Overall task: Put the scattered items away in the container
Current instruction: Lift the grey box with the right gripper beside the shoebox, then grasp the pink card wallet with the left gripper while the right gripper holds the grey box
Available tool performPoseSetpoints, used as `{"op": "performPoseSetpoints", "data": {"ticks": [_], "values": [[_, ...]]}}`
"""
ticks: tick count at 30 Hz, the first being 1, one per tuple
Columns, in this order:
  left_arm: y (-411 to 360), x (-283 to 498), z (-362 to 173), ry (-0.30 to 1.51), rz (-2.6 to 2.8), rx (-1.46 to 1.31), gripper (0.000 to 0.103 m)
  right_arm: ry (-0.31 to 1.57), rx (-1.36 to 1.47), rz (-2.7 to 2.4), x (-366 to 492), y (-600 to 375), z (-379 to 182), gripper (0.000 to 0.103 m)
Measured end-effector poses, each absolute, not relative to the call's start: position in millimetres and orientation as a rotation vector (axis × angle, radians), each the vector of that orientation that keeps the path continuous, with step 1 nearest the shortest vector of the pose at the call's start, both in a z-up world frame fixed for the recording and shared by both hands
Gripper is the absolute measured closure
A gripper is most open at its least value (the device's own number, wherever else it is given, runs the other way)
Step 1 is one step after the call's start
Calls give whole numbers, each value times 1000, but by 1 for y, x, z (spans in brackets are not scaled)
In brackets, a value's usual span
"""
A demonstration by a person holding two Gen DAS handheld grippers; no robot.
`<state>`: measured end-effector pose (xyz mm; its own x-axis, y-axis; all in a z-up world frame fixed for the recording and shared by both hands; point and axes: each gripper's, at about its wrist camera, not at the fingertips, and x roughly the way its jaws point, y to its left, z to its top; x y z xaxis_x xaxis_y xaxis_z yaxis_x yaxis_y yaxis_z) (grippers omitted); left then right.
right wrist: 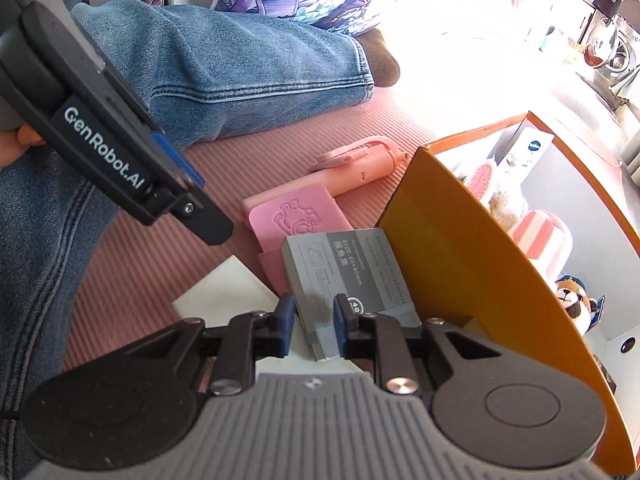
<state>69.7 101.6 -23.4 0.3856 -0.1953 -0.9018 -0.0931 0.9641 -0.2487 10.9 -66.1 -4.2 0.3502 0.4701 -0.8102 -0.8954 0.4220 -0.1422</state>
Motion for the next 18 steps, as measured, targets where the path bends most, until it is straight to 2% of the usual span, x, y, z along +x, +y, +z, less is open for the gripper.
{"op": "performPoseSetpoints", "data": {"ticks": [1,2,12,15,16,18], "values": [[101,70,-24,1179,-64,-276,53,766,-647,961,13,-65,-7,52],[101,71,-24,1181,-62,-275,53,761,-642,953,13,-64,-9,48],[100,74,-25,1187,-42,-288,53,719,-745,849,14,-36,-31,48],[103,78,-28,1195,-36,-332,53,705,-772,843,10,-36,-30,52],[104,80,-30,1199,-35,-351,53,707,-772,850,10,-37,-29,59],[106,83,-33,1208,-31,-392,53,692,-772,840,7,-40,-26,63]]}}
